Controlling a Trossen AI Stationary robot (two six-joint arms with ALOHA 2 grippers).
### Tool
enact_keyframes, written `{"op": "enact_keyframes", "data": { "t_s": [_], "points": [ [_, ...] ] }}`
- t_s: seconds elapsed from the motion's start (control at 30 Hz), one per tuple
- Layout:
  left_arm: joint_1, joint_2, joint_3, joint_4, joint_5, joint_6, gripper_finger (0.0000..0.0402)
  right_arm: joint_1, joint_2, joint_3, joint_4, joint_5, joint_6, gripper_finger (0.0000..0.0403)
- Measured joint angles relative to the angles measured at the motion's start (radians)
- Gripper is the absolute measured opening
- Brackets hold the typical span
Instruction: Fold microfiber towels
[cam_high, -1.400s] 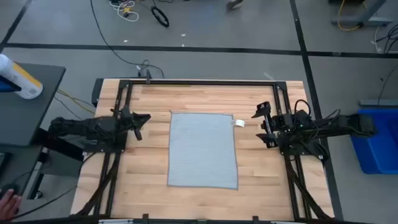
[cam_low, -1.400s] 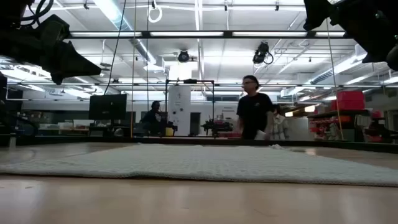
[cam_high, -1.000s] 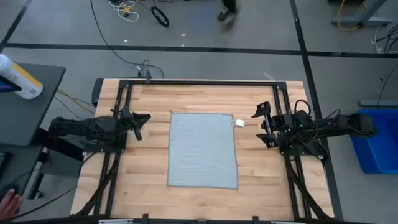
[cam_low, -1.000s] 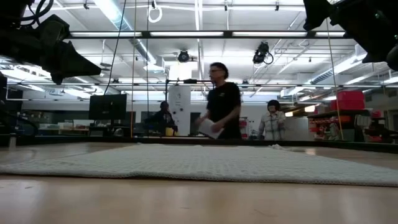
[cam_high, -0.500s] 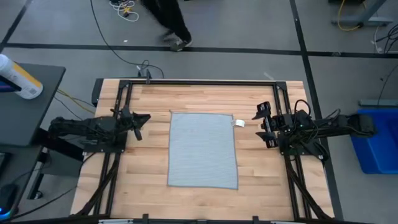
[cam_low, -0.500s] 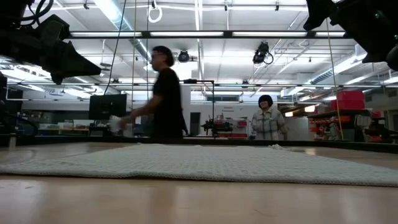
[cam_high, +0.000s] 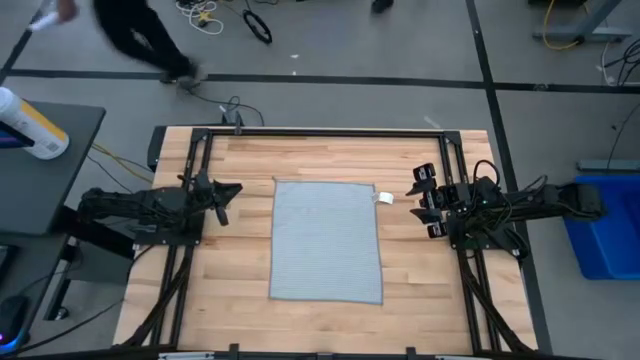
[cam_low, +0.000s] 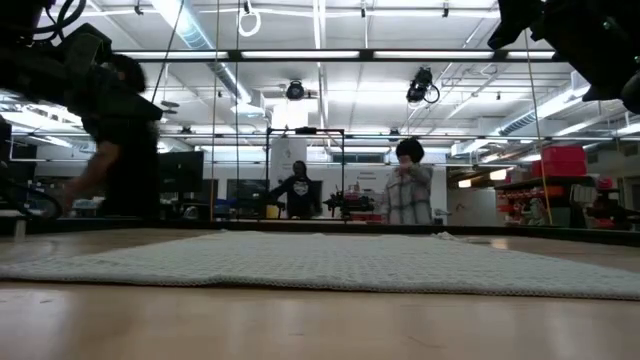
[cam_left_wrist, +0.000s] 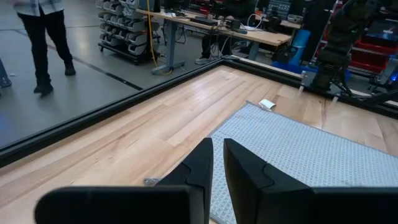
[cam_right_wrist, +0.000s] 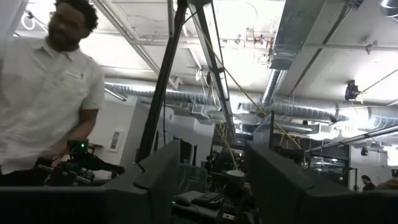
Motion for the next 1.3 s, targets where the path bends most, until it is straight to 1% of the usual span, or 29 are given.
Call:
{"op": "enact_keyframes", "data": {
  "t_s": [0.63, 0.77, 0.83, 0.93, 1.0, 1.1, 1.13, 1.2, 1.3],
  "points": [
    [0.0, 0.0, 0.0, 0.0, 0.0, 0.0, 0.0045, 0.0, 0.0, 0.0, 0.0, 0.0, 0.0, 0.0067],
    [0.0, 0.0, 0.0, 0.017, 0.0, -0.038, 0.0046, 0.0, 0.0, 0.0, 0.0, 0.0, 0.0, 0.0043],
    [0.0, 0.0, -0.001, 0.054, 0.001, -0.068, 0.0046, 0.0, 0.0, 0.0, 0.0, 0.0, 0.0, 0.0033],
    [0.0, 0.0, -0.001, 0.134, -0.001, -0.142, 0.0046, 0.0, 0.0, 0.0, 0.0, 0.0, 0.0, 0.0027],
    [0.0, 0.0, -0.001, 0.194, 0.001, -0.226, 0.0046, 0.0, 0.0, 0.0, 0.0, 0.0, 0.0, 0.0027],
    [0.0, 0.0, -0.001, 0.263, 0.004, -0.356, 0.0046, 0.0, 0.0, 0.0, 0.002, 0.004, -0.022, 0.0032],
    [0.0, 0.0, -0.001, 0.292, 0.006, -0.376, 0.0046, -0.001, 0.0, 0.0, 0.005, 0.01, -0.034, 0.0035],
    [0.0, 0.0, -0.001, 0.35, 0.009, -0.376, 0.0046, -0.001, 0.0, 0.0, 0.01, 0.01, -0.036, 0.0042],
    [0.0, 0.0, 0.0, 0.4, 0.041, -0.32, 0.0045, 0.001, 0.0, 0.0, 0.01, 0.01, -0.01, 0.0054]
  ]
}}
